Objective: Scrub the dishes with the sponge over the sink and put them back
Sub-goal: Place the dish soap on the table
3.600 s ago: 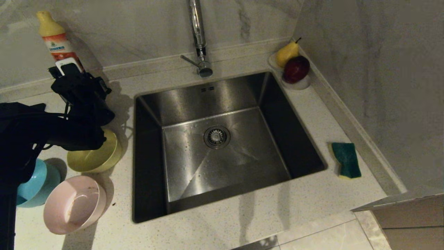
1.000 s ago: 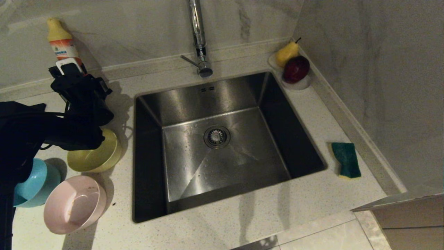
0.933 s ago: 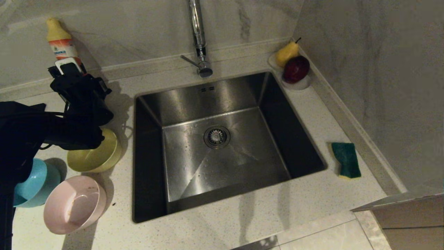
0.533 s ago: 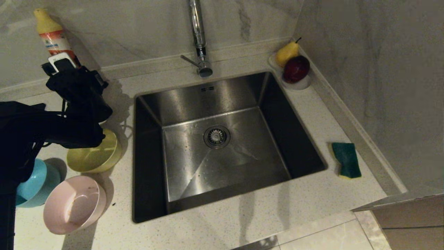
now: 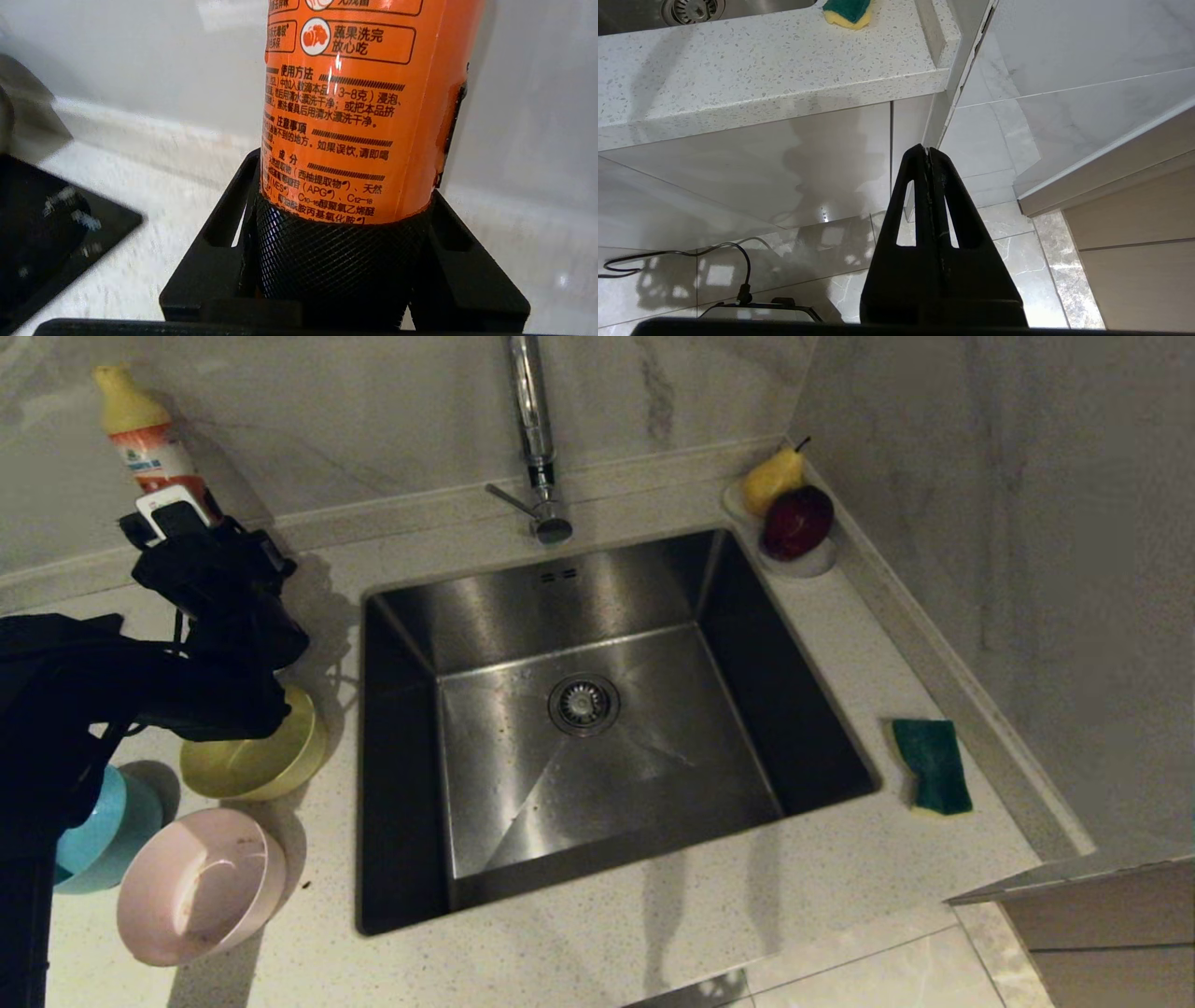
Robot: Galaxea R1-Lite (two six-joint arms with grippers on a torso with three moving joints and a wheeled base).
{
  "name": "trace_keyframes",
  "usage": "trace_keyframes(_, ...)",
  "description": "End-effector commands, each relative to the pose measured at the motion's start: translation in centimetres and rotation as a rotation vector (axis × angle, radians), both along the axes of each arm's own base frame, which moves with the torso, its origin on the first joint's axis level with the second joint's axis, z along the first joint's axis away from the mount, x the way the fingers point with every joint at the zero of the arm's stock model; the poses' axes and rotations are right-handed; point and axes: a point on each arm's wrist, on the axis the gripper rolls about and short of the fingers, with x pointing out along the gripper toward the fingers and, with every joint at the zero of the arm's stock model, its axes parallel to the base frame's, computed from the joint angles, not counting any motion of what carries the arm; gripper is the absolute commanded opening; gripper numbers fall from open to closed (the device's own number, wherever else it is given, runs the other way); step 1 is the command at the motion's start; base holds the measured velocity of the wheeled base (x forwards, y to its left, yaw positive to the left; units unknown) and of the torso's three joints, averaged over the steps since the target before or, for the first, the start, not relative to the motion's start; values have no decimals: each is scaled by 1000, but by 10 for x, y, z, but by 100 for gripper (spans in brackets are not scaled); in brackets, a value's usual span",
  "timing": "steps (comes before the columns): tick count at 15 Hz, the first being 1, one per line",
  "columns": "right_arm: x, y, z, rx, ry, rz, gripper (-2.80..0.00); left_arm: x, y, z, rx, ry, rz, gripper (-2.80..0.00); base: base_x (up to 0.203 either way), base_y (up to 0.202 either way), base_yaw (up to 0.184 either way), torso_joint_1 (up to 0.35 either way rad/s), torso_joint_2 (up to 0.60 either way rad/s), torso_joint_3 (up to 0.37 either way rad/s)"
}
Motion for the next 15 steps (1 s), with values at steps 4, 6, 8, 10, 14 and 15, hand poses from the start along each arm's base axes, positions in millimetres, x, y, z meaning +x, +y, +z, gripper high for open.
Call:
trace_keyframes(4, 0, 0, 0, 0, -1, 0, -280, 0, 0, -3, -3, 11, -17, -280, 0, 0, 0, 0, 0, 0)
trace_keyframes(6, 0, 0, 0, 0, 1, 1, -280, 0, 0, -3, -25, 17, -39, -280, 0, 0, 0, 0, 0, 0)
trace_keyframes(8, 0, 0, 0, 0, -1, 2, -280, 2, 0, -6, -53, 48, -53, -280, 0, 0, 0, 0, 0, 0)
trace_keyframes(10, 0, 0, 0, 0, -1, 1, -280, 2, 0, -5, -55, 47, -80, -280, 0, 0, 0, 0, 0, 0)
trace_keyframes(14, 0, 0, 0, 0, -1, 2, -280, -1, -1, -5, -40, 54, -114, -280, 0, 0, 0, 0, 0, 0)
trace_keyframes(15, 0, 0, 0, 0, 1, 0, -280, -2, -1, -5, -40, 57, -115, -280, 0, 0, 0, 0, 0, 0)
